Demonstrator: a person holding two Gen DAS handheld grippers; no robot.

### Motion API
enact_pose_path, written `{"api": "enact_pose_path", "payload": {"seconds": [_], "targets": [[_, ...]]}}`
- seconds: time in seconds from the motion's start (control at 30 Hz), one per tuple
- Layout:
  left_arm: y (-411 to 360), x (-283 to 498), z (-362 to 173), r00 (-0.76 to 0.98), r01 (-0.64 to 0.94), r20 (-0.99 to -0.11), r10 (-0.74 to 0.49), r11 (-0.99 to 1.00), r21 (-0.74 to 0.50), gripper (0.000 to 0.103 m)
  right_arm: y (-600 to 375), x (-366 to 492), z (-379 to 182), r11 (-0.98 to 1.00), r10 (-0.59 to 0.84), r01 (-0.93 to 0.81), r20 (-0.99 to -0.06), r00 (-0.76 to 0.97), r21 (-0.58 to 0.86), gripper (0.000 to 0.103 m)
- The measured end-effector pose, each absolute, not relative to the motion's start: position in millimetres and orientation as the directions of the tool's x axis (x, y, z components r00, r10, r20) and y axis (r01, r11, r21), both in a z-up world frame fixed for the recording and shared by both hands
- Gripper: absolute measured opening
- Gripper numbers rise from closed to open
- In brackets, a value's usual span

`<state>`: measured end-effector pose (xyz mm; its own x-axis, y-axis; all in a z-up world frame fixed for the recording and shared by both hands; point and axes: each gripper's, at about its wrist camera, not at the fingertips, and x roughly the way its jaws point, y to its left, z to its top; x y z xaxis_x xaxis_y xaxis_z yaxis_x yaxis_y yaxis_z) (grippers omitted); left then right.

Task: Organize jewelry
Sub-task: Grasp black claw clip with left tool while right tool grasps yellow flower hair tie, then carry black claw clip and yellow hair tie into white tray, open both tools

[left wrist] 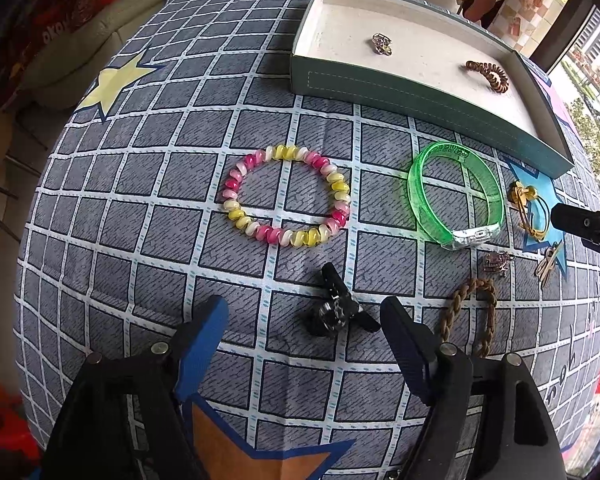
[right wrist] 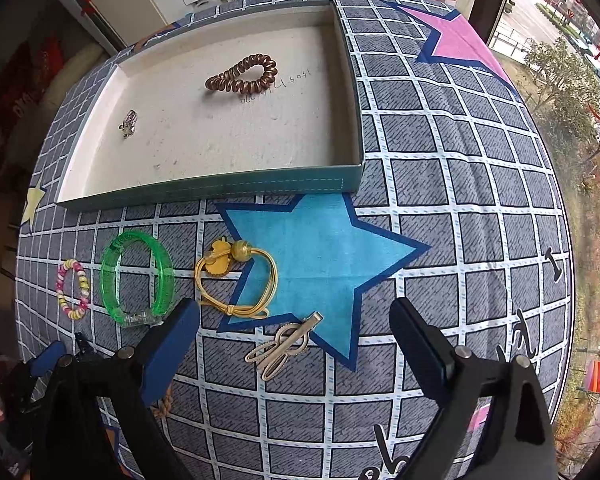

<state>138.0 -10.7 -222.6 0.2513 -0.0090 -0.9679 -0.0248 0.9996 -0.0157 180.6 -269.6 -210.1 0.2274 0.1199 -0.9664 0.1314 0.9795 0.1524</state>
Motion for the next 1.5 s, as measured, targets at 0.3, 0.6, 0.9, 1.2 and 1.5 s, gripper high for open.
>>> {"api": "enact_pose_path", "payload": {"seconds": [0.3,0.6,0.9,1.2,1.5], "targets": [[-19,135,-228,0.261,-0.002,-0.965,-0.004,1.0,-0.005,0.08,-251,202,-228,0.997,0.059,0.041,-0.976,0.209,0.069,0.077],[-39,142,-223,0.282,0.041,-0.959,-0.018,0.999,-0.007,0.056,-215,221,-231,0.996,0.028,-0.092,-0.969,0.245,0.005,0.065],[-42,147,-213,0.296,0.07,-0.952,-0.076,0.996,-0.058,0.038,-201,222,-229,0.993,0.053,-0.111,-0.964,0.259,0.024,0.005],[-24,146,-193,0.32,0.086,-0.935,-0.153,0.988,-0.132,0.038,-235,201,-207,0.987,0.163,-0.035,-0.946,0.281,0.159,0.004],[-20,148,-182,0.338,0.102,-0.928,-0.158,0.986,-0.131,0.038,-239,196,-206,0.978,0.208,-0.069,-0.944,0.258,0.197,0.01]]}}
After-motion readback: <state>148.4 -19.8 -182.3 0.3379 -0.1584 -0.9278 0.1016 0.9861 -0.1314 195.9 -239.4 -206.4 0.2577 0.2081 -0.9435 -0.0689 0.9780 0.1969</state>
